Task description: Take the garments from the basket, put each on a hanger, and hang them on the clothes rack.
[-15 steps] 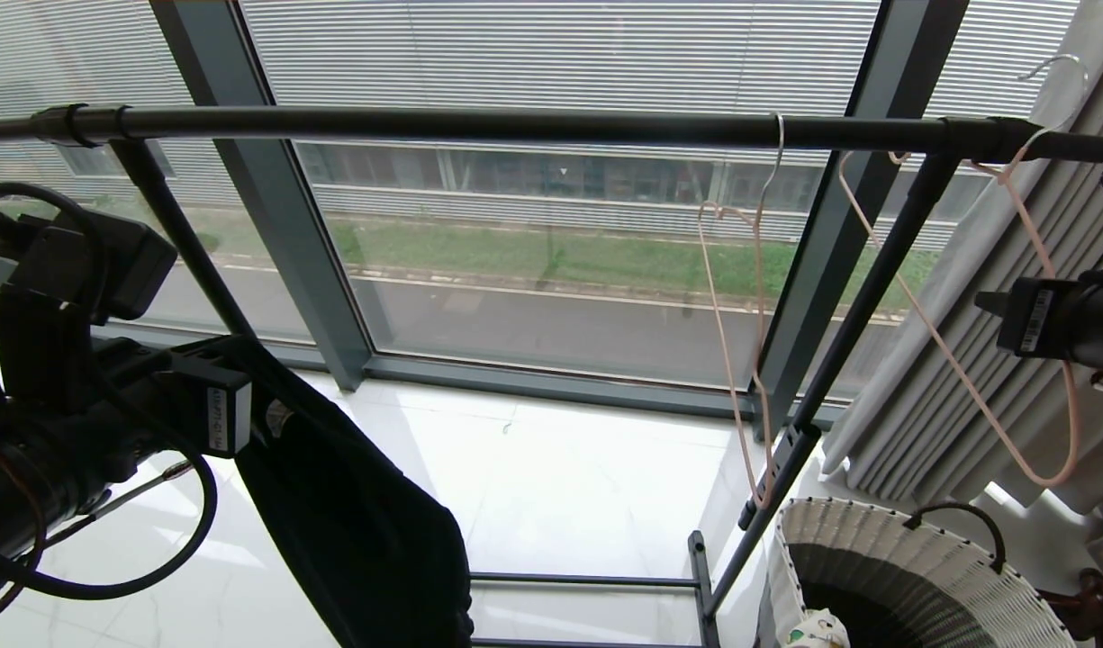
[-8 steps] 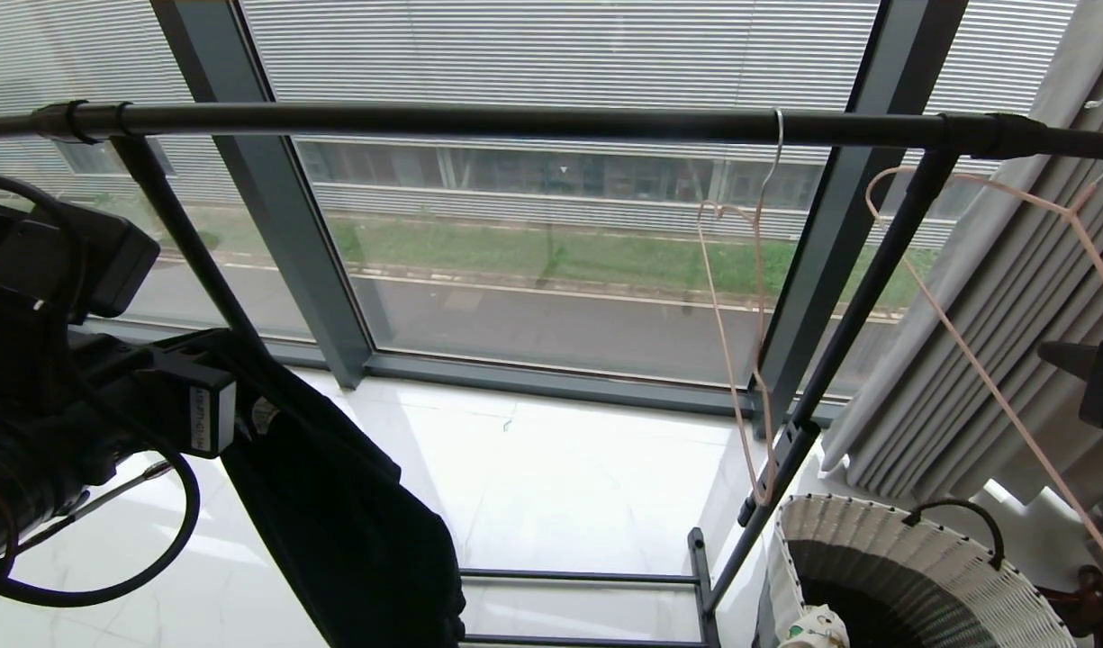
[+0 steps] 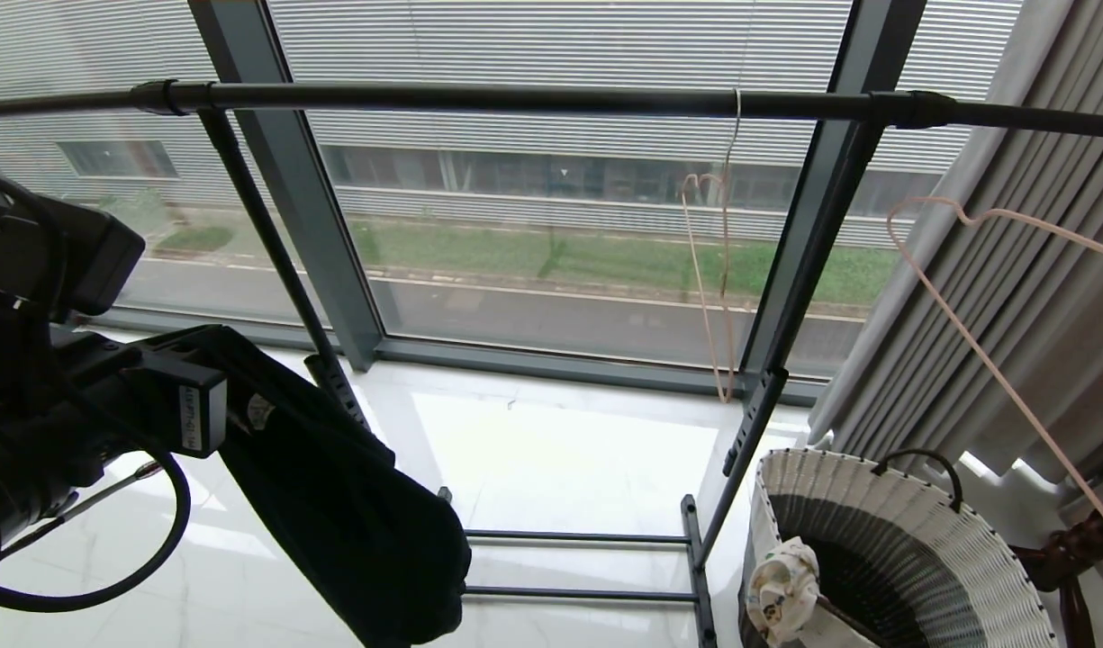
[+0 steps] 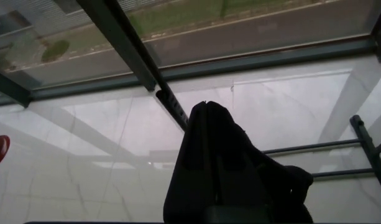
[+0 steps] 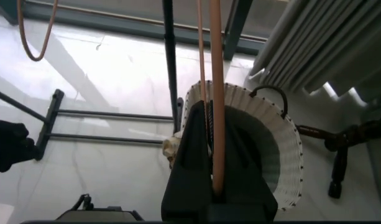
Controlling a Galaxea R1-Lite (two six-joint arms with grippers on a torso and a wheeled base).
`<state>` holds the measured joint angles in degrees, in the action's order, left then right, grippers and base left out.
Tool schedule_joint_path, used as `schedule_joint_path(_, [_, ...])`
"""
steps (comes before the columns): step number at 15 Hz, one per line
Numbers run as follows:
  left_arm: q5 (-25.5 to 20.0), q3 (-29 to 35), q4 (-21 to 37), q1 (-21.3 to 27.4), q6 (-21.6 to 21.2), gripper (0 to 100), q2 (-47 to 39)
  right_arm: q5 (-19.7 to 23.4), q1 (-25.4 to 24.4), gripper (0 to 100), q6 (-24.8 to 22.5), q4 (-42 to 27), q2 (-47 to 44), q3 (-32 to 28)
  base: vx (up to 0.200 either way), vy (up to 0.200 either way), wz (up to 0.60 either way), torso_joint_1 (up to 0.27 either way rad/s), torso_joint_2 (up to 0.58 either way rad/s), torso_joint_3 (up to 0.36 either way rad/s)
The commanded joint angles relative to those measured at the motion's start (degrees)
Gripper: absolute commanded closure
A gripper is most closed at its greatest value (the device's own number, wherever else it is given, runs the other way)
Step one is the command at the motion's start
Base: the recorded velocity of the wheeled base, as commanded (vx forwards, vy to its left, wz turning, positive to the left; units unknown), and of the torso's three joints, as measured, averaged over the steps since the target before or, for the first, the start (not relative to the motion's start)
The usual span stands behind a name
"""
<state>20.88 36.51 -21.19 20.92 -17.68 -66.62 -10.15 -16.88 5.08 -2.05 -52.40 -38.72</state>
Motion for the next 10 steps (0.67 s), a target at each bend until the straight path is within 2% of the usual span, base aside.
schedule_joint_path(1, [0.0, 0.1, 0.0, 0.0, 0.0, 100, 0.0, 0.0, -0.6, 100, -0.9, -0.9, 2.0, 0.3, -0.200, 0.000, 0.00, 0.007, 0.00, 0.002])
schedule_joint_path(3, [0.0, 0.1, 0.0, 0.1, -0.1, 100, 0.0, 0.0, -2.3, 100, -2.4, -0.9, 2.3, 0.1, -0.200, 0.000, 0.00, 0.005, 0.00, 0.002])
schedule_joint_path(5, [0.0, 0.1, 0.0, 0.2, -0.1, 100, 0.0, 0.0, -4.8, 100, -3.9, -0.9, 2.6, 0.1, 0.000, 0.000, 0.00, 0.000, 0.00, 0.000])
schedule_joint_path(7, [-0.2, 1.5, 0.0, 4.5, 0.2, 100, -0.4, 0.2, -11.9, 100, -6.5, -0.8, 3.2, 0.0, 0.000, 0.000, 0.00, 0.000, 0.00, 0.000])
schedule_joint_path(10, [-0.1, 11.8, 0.0, 10.1, 2.1, 100, -8.6, 0.6, -27.2, 100, -9.0, -0.6, 1.2, 0.1, 0.000, 0.000, 0.00, 0.000, 0.00, 0.000])
